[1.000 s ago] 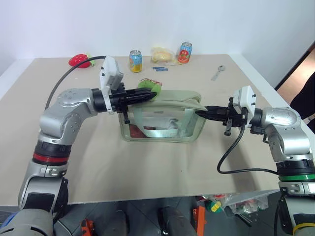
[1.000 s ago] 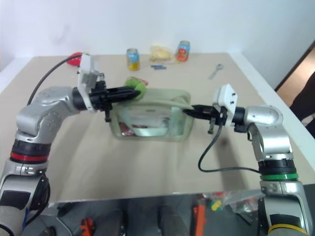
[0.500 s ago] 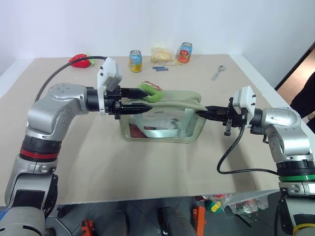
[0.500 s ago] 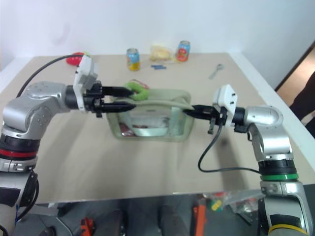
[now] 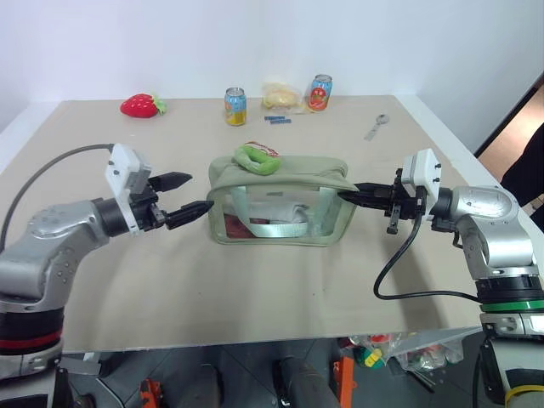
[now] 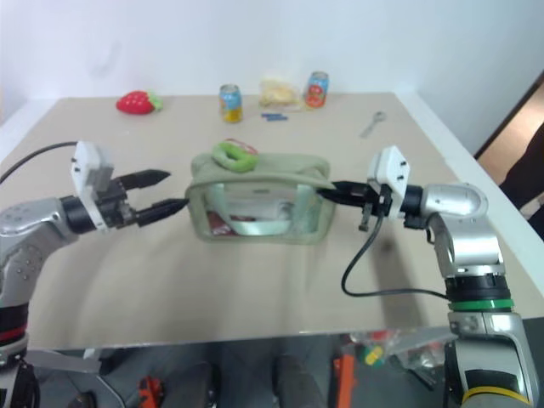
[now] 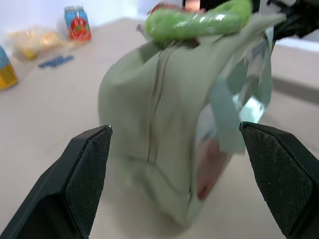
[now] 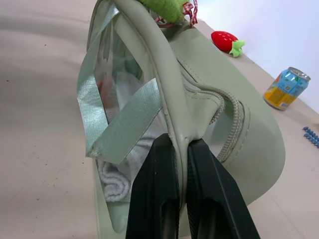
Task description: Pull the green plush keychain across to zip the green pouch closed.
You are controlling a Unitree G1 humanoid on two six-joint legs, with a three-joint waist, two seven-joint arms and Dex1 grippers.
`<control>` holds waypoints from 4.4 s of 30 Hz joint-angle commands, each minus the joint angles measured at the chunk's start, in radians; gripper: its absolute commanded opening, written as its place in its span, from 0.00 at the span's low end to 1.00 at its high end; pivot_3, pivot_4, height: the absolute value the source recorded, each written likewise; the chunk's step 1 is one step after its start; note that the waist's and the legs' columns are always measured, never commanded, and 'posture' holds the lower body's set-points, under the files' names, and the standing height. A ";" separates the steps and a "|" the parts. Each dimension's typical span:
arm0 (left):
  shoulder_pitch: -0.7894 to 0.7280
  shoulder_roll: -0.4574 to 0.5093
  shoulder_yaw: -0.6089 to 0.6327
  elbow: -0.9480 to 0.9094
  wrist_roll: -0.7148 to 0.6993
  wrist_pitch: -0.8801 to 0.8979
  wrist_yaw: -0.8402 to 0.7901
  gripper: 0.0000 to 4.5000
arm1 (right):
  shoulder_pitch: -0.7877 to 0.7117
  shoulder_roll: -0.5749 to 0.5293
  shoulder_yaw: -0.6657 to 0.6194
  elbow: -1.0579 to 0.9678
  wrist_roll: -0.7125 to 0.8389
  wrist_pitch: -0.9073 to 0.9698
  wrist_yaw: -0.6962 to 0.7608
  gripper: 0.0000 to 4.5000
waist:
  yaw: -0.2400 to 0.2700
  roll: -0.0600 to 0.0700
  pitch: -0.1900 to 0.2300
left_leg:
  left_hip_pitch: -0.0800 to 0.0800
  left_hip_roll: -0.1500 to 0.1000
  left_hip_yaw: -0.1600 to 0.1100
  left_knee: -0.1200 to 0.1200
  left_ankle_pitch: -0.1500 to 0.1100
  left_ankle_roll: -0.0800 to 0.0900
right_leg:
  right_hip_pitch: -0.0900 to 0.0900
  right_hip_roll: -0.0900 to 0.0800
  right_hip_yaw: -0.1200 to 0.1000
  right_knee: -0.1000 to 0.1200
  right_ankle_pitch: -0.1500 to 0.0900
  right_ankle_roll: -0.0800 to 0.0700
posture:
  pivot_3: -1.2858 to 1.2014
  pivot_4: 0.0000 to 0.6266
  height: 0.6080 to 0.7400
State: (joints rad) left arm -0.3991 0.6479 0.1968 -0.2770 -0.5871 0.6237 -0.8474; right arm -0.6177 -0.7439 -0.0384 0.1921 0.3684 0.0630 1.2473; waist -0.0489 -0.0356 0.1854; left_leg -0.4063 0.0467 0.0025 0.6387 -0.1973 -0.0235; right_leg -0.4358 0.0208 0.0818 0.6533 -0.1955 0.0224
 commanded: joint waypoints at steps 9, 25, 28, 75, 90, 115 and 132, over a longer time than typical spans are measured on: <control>-0.010 -0.097 -0.043 0.040 0.057 -0.151 0.060 0.23 | -0.034 -0.008 -0.008 -0.016 -0.001 0.001 0.017 0.00 | -0.001 0.000 0.000 | 0.000 0.000 0.000 -0.001 0.000 0.000 | -0.001 0.001 0.001 0.000 0.001 0.001 | 0.52 0.24 1.00; -0.016 -0.104 -0.083 0.063 0.054 -0.167 0.033 0.00 | -0.131 -0.065 -0.011 -0.233 0.134 0.325 0.036 0.91 | -0.001 0.000 0.000 | 0.000 0.000 0.000 -0.001 0.000 0.000 | -0.001 0.001 0.001 0.000 0.001 0.000 | 0.52 0.24 1.00; -0.018 -0.107 -0.089 0.057 0.053 -0.163 0.037 0.00 | -0.237 -0.022 0.013 -0.295 0.174 0.431 -0.010 1.00 | -0.002 0.001 0.000 | 0.000 0.000 0.000 -0.001 0.000 0.000 | -0.002 0.001 0.001 0.001 0.001 0.000 | 0.52 0.24 1.00; -0.071 -0.191 -0.125 -0.013 0.056 -0.085 0.213 0.00 | -0.458 0.160 0.092 0.046 -0.107 0.046 -0.061 0.01 | 0.005 0.000 0.000 | -0.004 -0.002 -0.001 -0.002 0.000 0.000 | -0.001 -0.002 -0.001 -0.002 0.001 0.004 | 0.52 0.24 1.00; -0.111 -0.205 -0.144 0.008 0.076 -0.049 0.285 0.00 | -0.424 0.104 0.045 0.011 -0.102 0.039 -0.111 0.01 | 0.002 0.000 0.000 | -0.004 -0.001 -0.001 -0.004 0.000 0.000 | -0.002 -0.001 0.000 -0.002 0.001 0.003 | 0.52 0.24 1.00; -0.132 -0.214 -0.152 0.021 0.170 -0.082 0.322 0.00 | -0.296 -0.088 -0.039 0.133 -0.182 -0.044 -0.223 0.01 | 0.001 0.000 0.000 | -0.003 -0.001 -0.001 -0.004 0.000 0.000 | -0.002 -0.001 0.001 -0.002 0.001 0.003 | 0.52 0.24 1.00; -0.105 -0.220 -0.163 0.025 0.219 -0.129 0.328 0.00 | -0.148 -0.206 -0.089 0.121 -0.214 -0.010 -0.285 0.01 | 0.001 0.000 0.000 | -0.002 -0.002 0.001 -0.002 0.000 0.000 | -0.001 -0.001 0.003 -0.002 0.001 0.004 | 0.52 0.24 1.00</control>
State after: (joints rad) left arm -0.5048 0.4200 0.0134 -0.2457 -0.3802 0.5157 -0.5314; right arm -0.7674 -0.9152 -0.0794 0.3333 0.1524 0.0462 0.9776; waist -0.0481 -0.0358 0.1852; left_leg -0.4081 0.0446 0.0035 0.6363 -0.1976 -0.0234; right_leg -0.4369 0.0200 0.0848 0.6517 -0.1942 0.0263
